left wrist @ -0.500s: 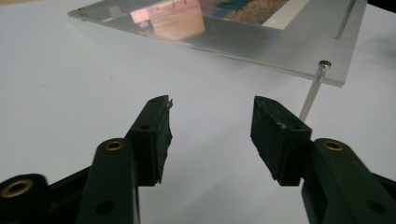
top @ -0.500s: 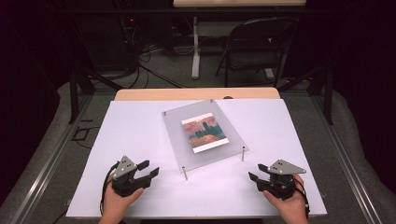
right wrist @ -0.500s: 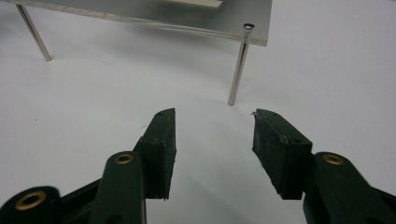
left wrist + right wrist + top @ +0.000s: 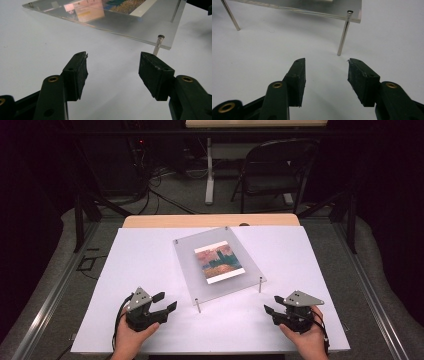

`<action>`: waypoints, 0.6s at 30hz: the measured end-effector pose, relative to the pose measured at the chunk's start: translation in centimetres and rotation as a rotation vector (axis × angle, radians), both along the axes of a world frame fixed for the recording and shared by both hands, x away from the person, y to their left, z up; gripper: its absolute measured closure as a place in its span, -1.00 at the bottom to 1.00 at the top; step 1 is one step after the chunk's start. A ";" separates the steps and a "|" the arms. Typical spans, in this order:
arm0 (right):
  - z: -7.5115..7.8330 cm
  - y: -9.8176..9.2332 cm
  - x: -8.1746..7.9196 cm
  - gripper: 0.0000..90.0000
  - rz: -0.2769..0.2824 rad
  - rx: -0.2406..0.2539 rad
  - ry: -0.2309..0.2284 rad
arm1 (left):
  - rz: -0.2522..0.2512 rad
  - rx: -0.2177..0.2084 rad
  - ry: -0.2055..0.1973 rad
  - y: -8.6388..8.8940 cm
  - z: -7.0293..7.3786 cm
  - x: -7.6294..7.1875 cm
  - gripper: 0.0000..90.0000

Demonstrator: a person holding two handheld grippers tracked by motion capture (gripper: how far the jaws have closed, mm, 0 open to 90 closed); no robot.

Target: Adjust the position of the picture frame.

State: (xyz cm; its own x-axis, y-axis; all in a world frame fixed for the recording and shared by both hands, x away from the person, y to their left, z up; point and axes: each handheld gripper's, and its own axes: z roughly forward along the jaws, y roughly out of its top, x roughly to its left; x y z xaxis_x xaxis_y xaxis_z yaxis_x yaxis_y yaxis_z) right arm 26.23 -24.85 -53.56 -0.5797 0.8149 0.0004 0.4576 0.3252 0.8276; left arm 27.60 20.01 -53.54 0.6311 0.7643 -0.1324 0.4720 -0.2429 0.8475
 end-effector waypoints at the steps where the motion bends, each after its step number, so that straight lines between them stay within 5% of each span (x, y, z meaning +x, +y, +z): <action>1: 0.0 0.0 0.1 0.06 -0.001 0.002 0.003 | 0.000 0.000 0.003 -0.2 -0.1 0.0 -0.11; 12: 0.0 -0.3 0.1 0.11 -0.001 0.051 0.018 | -0.109 0.031 0.038 -3.1 -0.4 -0.8 0.16; 18: 0.0 -0.5 0.1 0.12 -0.005 0.067 0.021 | -0.118 0.041 0.052 -3.9 -0.7 -0.7 0.21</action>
